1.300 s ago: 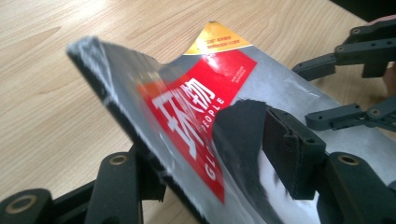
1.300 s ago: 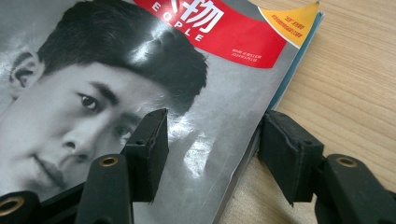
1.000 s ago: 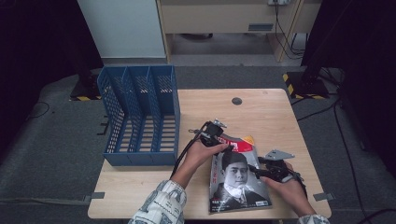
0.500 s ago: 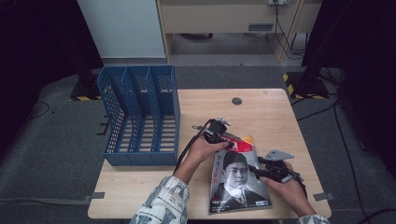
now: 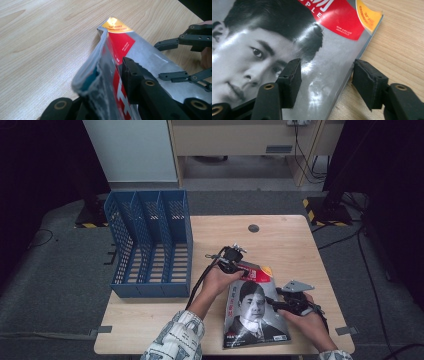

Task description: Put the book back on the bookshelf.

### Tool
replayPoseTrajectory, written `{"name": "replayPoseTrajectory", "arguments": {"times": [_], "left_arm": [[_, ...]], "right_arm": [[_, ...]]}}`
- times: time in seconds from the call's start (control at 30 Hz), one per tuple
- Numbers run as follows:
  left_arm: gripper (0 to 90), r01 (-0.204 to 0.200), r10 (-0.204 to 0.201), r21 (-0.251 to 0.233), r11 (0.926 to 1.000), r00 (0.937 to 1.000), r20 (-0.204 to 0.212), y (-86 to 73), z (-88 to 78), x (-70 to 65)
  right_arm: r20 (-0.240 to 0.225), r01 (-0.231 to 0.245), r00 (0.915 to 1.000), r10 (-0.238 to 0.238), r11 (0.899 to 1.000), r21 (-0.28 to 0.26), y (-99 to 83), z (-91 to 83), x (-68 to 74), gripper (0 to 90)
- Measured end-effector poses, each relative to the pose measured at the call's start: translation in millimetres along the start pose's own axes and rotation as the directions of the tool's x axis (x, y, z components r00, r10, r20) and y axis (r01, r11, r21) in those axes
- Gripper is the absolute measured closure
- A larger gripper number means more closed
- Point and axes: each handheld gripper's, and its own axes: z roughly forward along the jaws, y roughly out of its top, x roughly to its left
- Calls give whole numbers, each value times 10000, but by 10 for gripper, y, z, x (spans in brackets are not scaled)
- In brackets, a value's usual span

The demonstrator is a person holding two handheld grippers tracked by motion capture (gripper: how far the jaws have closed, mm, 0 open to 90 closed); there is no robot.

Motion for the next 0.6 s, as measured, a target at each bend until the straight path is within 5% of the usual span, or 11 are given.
{"name": "replayPoseTrajectory", "arguments": {"times": [0.17,0.33,0.6], "left_arm": [[826,64,-63,-213,9998,10000,53,31,-51,-43],[838,-11,14,-408,9992,10000,66,62,-118,-107],[860,-301,296,-676,9973,9995,-75,144,-314,-190]], "right_arm": [[145,-580,9982,578,9982,141,3,-27,-52,317],[605,-1264,9899,1283,9914,-330,-9,-133,-200,302],[1359,-1631,9764,1678,9856,-449,-56,-198,-331,305]]}}
